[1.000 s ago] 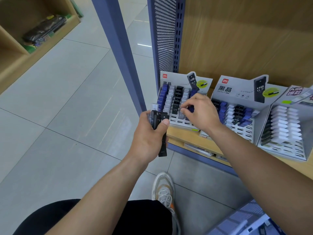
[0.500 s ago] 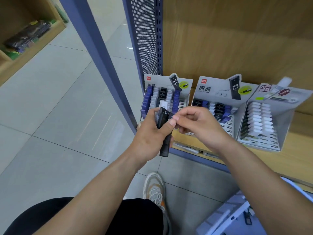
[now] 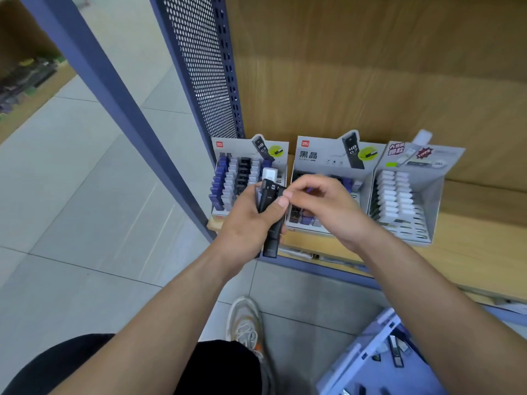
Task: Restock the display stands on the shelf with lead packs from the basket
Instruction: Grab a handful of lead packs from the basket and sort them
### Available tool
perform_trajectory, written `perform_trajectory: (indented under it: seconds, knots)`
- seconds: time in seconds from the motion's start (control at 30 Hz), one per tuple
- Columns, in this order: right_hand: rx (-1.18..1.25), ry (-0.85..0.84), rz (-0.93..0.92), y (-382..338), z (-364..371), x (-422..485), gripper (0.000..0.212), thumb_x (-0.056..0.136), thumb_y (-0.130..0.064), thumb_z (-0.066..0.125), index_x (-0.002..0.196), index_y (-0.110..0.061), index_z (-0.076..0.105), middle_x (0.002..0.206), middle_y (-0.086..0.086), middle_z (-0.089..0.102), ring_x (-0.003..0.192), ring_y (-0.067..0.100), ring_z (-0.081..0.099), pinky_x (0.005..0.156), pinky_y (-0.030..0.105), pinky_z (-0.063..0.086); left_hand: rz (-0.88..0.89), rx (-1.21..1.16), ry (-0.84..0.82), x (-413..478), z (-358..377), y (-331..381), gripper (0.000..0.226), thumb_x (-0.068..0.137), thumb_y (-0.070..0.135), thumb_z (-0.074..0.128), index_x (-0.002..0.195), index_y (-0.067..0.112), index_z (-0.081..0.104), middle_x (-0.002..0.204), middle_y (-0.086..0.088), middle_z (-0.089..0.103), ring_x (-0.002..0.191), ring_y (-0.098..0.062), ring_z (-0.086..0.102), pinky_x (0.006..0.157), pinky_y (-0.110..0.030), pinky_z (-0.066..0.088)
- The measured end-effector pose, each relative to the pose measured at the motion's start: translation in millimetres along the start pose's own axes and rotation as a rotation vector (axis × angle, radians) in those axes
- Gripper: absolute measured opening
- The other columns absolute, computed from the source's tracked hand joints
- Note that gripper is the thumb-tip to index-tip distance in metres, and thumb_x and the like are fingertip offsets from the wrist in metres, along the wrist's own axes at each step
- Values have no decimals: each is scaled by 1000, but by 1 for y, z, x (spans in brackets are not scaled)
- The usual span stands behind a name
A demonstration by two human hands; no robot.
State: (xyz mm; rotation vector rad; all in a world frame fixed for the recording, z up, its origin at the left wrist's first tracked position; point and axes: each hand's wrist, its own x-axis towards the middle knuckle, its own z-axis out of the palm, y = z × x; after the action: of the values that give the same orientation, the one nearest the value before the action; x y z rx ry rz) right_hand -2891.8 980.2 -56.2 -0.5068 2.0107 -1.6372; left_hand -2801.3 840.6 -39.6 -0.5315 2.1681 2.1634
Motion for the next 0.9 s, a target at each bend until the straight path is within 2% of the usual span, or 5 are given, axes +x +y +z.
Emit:
perform_trajectory:
  seconds: [0.23, 0.4, 0.6, 0.8, 0.9]
  knots:
    - [104, 79, 45, 3, -16, -1, 14, 90, -20, 73, 84, -7, 74, 82, 9, 66, 76, 20, 61, 82, 45, 56, -12, -42, 16, 11, 16, 2, 22, 106, 21, 52, 123, 7, 51, 67, 7, 63, 58, -11, 58, 54, -25, 53]
    - [212, 73, 40, 4, -21, -4, 11, 91, -14, 70, 82, -7, 71, 78, 8, 64, 73, 20, 61, 75, 32, 55, -36, -74, 10, 13, 22, 2, 26, 106, 23, 52, 127, 9, 49, 72, 4, 64, 58, -14, 56, 52, -28, 51]
    - [412, -64, 100, 7, -27, -2, 16, 99, -11, 56, 87, -9, 67, 85, 9, 70, 80, 22, 67, 78, 36, 56, -49, -102, 1, 14, 24, 2, 27, 105, 22, 53, 126, 6, 49, 71, 5, 65, 58, -16, 54, 51, -27, 48]
    - [509, -44, 75, 10, -31, 3, 14, 78, -15, 70, 87, -7, 62, 75, 9, 65, 66, 18, 66, 66, 27, 57, -45, -99, 2, 16, 22, 3, 25, 104, 23, 54, 123, 7, 50, 75, 4, 65, 60, -15, 55, 53, -28, 50]
    - [503, -58, 82, 9, -35, 4, 14, 82, -8, 70, 89, -9, 58, 72, 6, 62, 60, 18, 61, 60, 27, 56, -58, -72, -17, 15, 21, 1, 24, 104, 24, 55, 124, 11, 52, 73, 5, 63, 60, -15, 56, 54, -29, 50]
